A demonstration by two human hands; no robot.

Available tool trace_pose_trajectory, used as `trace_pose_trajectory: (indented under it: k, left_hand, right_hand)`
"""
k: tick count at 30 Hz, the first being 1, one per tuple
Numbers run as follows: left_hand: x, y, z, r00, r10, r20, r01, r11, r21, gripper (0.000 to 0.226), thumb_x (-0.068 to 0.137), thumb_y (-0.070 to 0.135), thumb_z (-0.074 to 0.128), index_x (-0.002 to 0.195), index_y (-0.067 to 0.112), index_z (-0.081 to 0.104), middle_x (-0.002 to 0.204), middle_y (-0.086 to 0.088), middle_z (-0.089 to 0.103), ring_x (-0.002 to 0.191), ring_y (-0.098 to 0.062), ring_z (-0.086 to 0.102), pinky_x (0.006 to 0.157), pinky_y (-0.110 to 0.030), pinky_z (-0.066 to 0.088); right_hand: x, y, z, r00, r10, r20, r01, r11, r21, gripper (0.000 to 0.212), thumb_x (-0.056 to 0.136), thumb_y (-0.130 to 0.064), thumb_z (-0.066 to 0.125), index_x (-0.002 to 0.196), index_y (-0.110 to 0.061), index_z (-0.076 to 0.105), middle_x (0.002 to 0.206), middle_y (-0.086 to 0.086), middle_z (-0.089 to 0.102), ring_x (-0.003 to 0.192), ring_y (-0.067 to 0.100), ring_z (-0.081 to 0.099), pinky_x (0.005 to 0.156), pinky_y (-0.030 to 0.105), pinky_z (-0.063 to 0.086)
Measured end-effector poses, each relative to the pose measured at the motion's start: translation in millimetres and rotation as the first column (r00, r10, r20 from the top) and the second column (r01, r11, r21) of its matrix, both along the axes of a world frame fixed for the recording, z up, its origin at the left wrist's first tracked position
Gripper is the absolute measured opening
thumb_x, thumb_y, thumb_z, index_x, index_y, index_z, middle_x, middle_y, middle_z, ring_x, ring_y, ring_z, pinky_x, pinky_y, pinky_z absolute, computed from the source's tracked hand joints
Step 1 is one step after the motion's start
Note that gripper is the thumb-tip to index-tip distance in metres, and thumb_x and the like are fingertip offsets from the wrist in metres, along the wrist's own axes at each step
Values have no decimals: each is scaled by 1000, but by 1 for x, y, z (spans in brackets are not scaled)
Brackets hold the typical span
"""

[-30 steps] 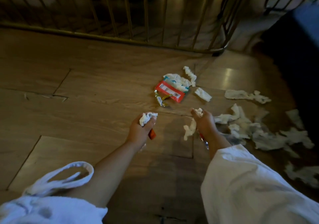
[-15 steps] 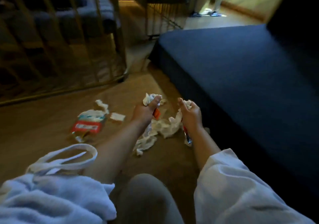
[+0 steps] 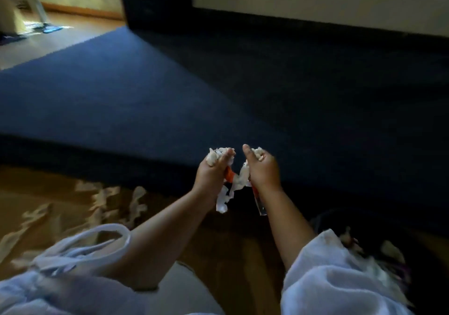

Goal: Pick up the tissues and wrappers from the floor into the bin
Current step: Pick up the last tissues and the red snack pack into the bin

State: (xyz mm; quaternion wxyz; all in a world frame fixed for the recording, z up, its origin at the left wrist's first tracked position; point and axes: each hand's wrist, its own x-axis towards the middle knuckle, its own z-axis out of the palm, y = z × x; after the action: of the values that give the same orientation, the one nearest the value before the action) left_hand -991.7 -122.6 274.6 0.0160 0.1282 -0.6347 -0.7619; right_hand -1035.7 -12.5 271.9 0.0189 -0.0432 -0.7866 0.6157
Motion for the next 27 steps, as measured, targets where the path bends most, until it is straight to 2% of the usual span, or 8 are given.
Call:
trace_pose_trajectory:
  k: [7,12,14,17,19,21,24,27]
  left_hand:
    - [14,123,5,939,-339,61,336,940,53,28,91,36,54,100,11,63,75,-2,59,66,-8,58,62,-23,50]
    - [29,193,1,879,-464,106,447,882,150,17,90,36,55,83,21,60,71,1,58,65,-9,57,64,-24,50]
    - [32,214,-1,828,-537,162,505,839,202,20,89,37,56,94,18,58,79,-2,59,70,-11,58,66,-27,52]
    - [34,231,-5,690,-664,287,601,747,283,57,83,42,62,129,15,42,113,-15,62,89,-25,64,73,-36,56]
    - [36,234,-4,587,-728,354,676,681,281,82,71,50,68,136,11,37,120,-18,61,88,-24,65,69,-33,55]
    - [35,233,-1,534,-749,393,730,643,233,80,69,53,66,136,15,42,119,-13,59,95,-24,63,72,-32,51]
    - [31,226,-3,521,-714,468,743,649,162,68,83,46,60,141,21,35,138,-4,43,120,-27,48,92,-38,43]
    - [31,214,2,558,-694,456,716,680,159,47,91,36,53,133,16,44,111,1,55,92,-17,53,84,-30,45]
  right_hand:
    - [49,139,-6,928,-371,14,370,928,48,34,88,-42,57,73,-11,57,66,3,58,65,19,58,64,32,46]
    - [85,212,-17,850,-523,71,516,852,91,36,88,-43,56,84,-7,62,80,7,67,81,24,64,77,36,49]
    - [95,232,-17,836,-535,124,519,843,142,35,89,-42,55,89,-7,61,86,8,65,88,27,63,79,35,46]
    - [102,252,-12,840,-489,235,432,865,257,35,91,-40,52,98,-7,60,97,9,62,98,28,60,79,31,42]
    - [104,260,-8,853,-403,330,293,895,337,36,92,-41,49,93,-8,64,98,10,67,92,29,62,76,31,44]
    - [106,265,-5,839,-354,413,192,903,385,45,93,-43,45,103,-4,66,106,13,67,94,28,61,78,32,44]
    - [107,267,-2,861,-313,401,150,909,388,43,96,-38,43,110,-5,66,116,11,64,97,21,56,80,28,38]
    - [99,259,1,888,-306,342,142,892,429,36,96,-34,43,105,-8,68,114,11,65,92,18,55,80,28,39]
